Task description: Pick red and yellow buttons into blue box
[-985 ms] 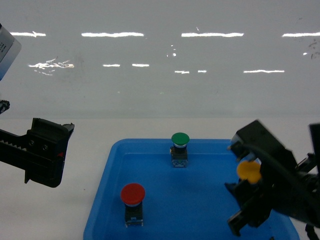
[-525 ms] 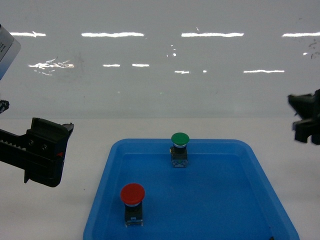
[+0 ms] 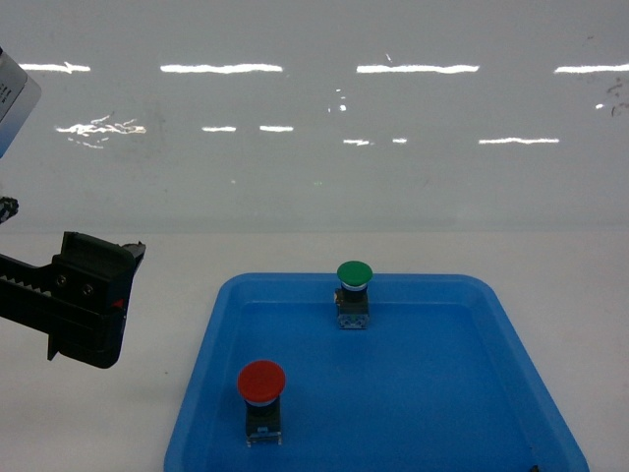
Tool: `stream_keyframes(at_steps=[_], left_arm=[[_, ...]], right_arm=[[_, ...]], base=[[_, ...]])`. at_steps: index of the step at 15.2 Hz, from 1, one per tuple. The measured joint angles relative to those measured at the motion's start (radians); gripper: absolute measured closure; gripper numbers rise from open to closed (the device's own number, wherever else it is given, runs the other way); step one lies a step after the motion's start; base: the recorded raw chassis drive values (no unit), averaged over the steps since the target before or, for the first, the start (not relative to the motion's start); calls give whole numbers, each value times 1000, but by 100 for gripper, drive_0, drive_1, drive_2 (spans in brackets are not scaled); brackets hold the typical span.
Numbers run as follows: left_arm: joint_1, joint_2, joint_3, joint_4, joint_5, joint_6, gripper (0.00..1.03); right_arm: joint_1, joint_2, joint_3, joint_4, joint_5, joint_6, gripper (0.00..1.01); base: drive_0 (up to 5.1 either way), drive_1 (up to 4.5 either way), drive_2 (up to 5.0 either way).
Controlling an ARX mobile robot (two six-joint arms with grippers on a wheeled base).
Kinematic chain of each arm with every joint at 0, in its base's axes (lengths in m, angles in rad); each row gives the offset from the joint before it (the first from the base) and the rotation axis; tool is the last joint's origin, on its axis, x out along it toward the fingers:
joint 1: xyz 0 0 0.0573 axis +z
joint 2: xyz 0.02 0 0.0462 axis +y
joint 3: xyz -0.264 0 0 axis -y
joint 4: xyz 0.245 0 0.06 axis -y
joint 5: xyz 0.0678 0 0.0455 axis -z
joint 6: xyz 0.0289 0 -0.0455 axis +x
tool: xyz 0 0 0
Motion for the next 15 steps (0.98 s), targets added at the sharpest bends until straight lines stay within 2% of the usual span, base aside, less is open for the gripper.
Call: stream_keyframes(at_steps=[1, 2, 3, 4, 5, 9, 11, 12, 15], left_arm=[[0, 0, 0, 0, 0, 0, 5], [0, 0, 0, 0, 0, 0, 5], [0, 0, 0, 0, 0, 0, 5], [-1, 0, 0, 0, 0, 0, 5], [-1, 0, 0, 0, 0, 0, 5], [-1, 0, 0, 0, 0, 0, 5], [-8, 0, 14, -61, 7, -7, 5], [-22, 8, 37, -109, -1, -16, 5], [-56, 100, 166, -259, 56, -89, 5]], right_arm=[[9, -137, -19, -121, 25, -6, 63], [12, -247, -24, -220, 25, -12, 63], [10, -373, -24, -324, 17, -23, 63], [4, -430, -25, -366, -2, -24, 63], [2, -421, -26, -350, -6, -35, 63], [-2, -368, -38, -346, 0, -35, 63], [-2, -374, -38, -344, 0, -35, 63], [-2, -374, -38, -345, 0, -35, 63], [-2, -374, -38, -345, 1, -35, 63]], base=[[0, 0, 0], [0, 0, 0], [0, 0, 0], [0, 0, 0], [0, 0, 0], [0, 0, 0], [0, 0, 0], [0, 0, 0], [0, 0, 0]])
